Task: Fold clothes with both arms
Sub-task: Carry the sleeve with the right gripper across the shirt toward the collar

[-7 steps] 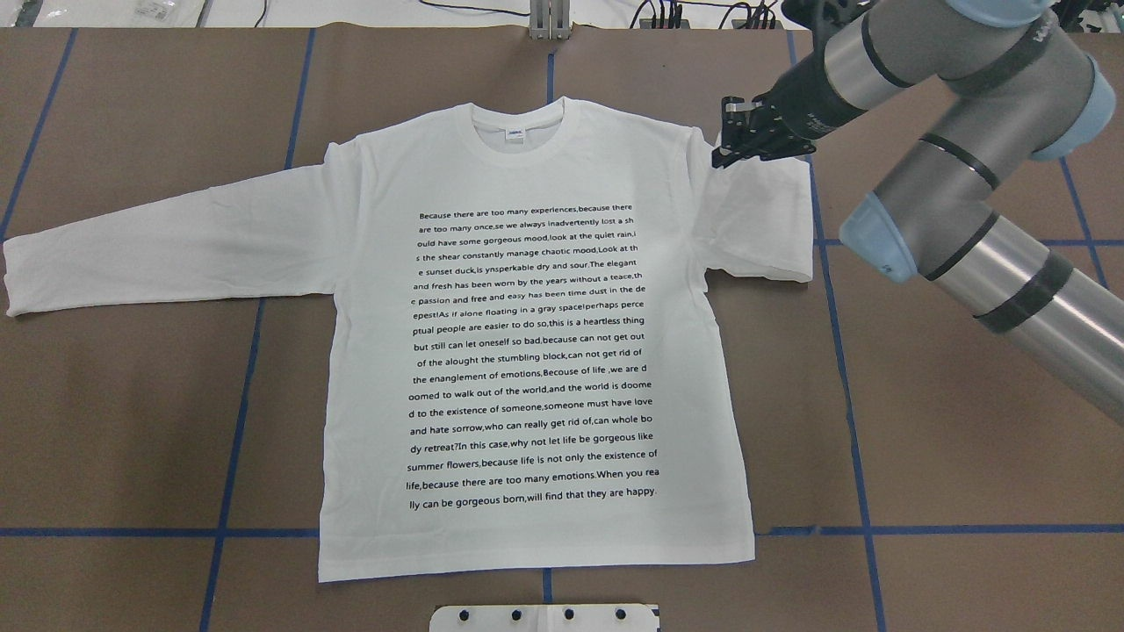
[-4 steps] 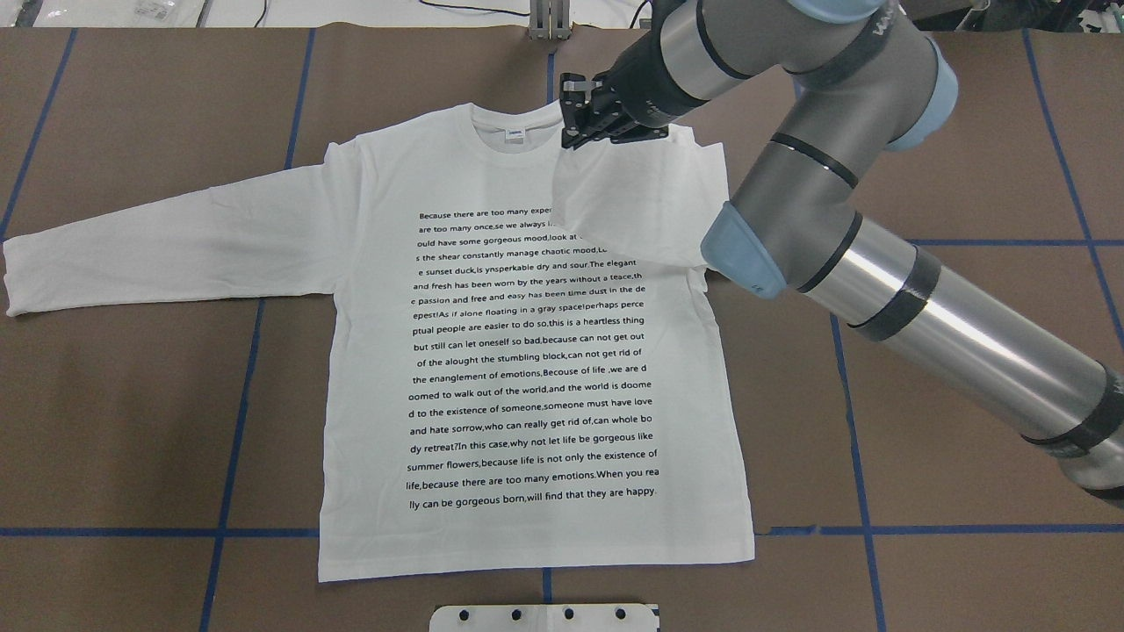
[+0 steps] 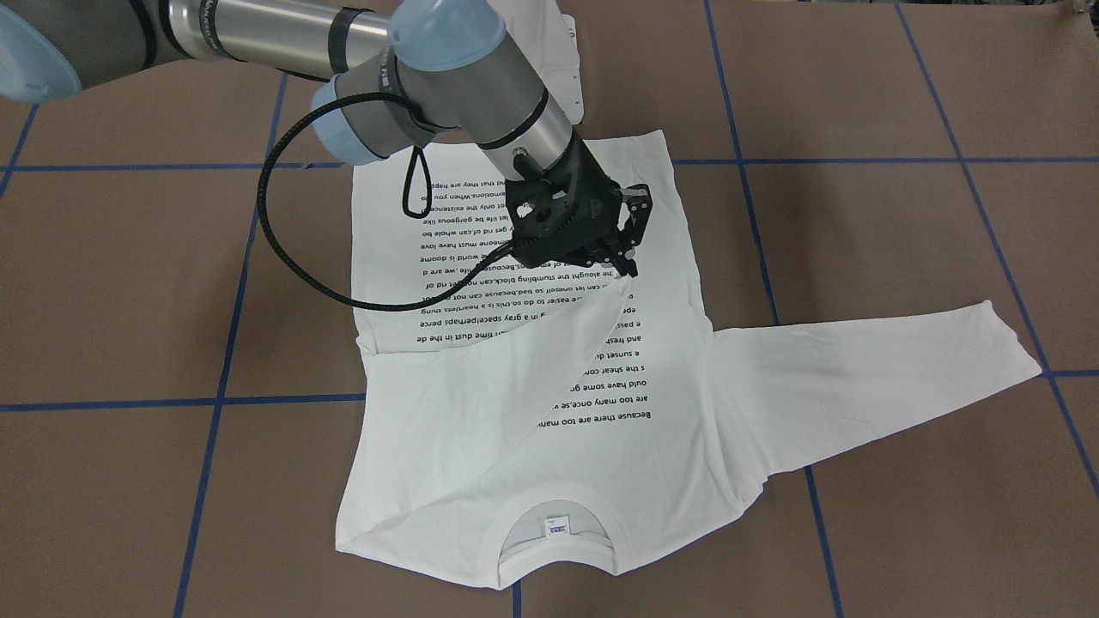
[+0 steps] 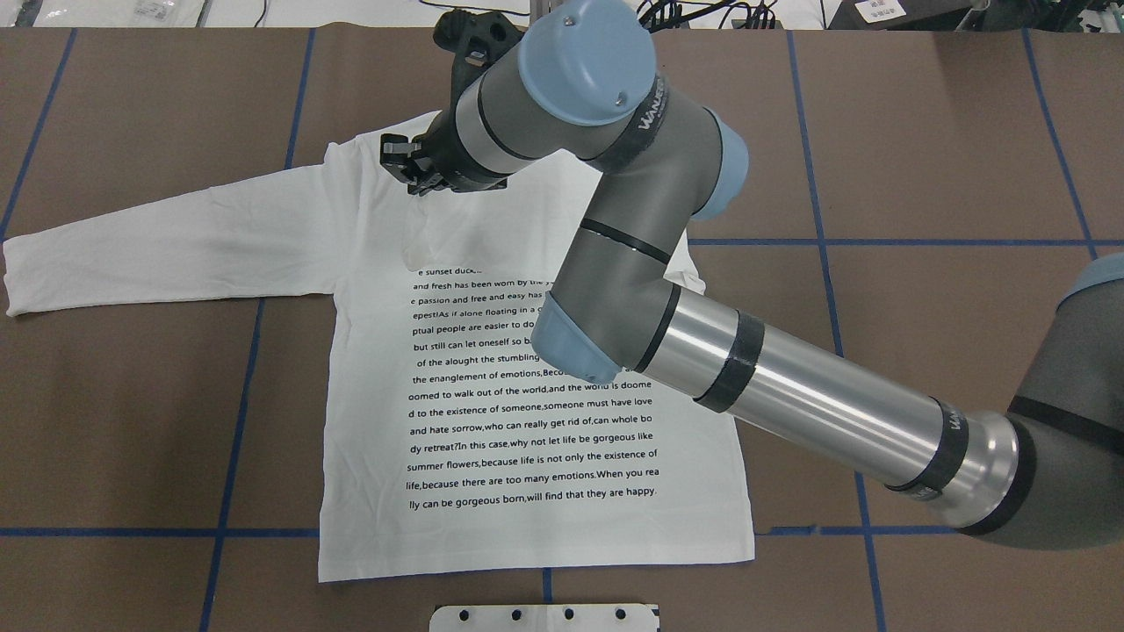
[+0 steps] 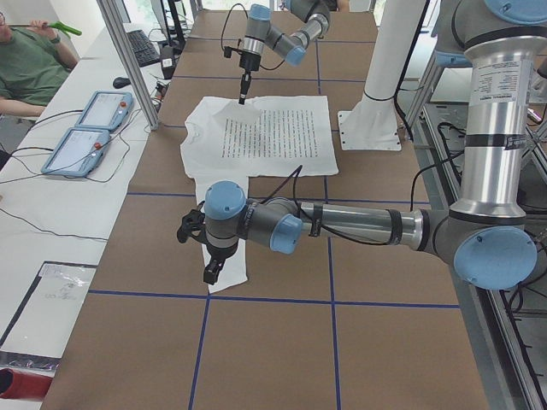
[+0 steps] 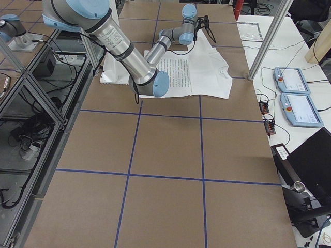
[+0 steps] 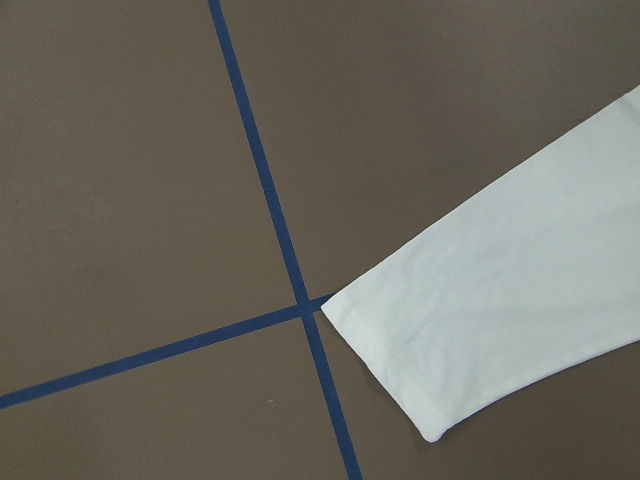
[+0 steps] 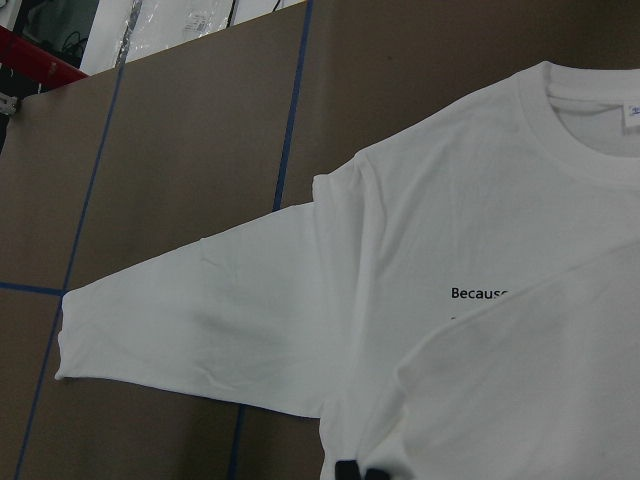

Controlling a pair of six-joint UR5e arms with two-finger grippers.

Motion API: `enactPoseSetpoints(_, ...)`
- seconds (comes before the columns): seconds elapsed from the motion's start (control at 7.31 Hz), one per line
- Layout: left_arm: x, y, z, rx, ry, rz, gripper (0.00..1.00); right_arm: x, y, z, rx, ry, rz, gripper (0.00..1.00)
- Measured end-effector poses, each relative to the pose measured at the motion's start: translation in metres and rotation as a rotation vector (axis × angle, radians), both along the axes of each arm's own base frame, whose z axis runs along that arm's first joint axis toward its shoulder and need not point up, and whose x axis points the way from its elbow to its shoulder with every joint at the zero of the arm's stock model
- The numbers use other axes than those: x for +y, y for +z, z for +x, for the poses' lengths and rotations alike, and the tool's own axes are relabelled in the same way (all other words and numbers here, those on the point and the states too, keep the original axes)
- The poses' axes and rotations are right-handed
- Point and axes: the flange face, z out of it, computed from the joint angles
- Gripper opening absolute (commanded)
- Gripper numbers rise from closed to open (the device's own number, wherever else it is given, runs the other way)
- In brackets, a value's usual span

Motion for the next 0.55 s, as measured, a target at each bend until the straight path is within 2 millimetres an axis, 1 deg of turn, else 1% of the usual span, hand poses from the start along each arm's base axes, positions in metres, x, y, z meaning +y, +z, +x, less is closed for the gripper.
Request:
enactPoseSetpoints(0.14,0.000,0.000,0.000,0.000,-0.002,-0.002,1.00,-0.003,0.006,-0.024,0.034,0.001,-0.014,0.07)
enactPoseSetpoints(0.27,0.000,0.000,0.000,0.001,-0.002,-0.004,1.00,-0.013,0.011,-0.046,0.072,0.005,-0.033,0.99)
enactPoseSetpoints(0.41,-0.001,0.000,0.000,0.001,-0.003,-0.004,1.00,-0.022,0.012,-0.066,0.106,0.021,-0.046,1.00)
enactPoseSetpoints(0.55,-0.001,0.000,0.001,0.001,-0.003,-0.004,1.00,-0.024,0.010,-0.082,0.129,0.049,-0.044,1.00)
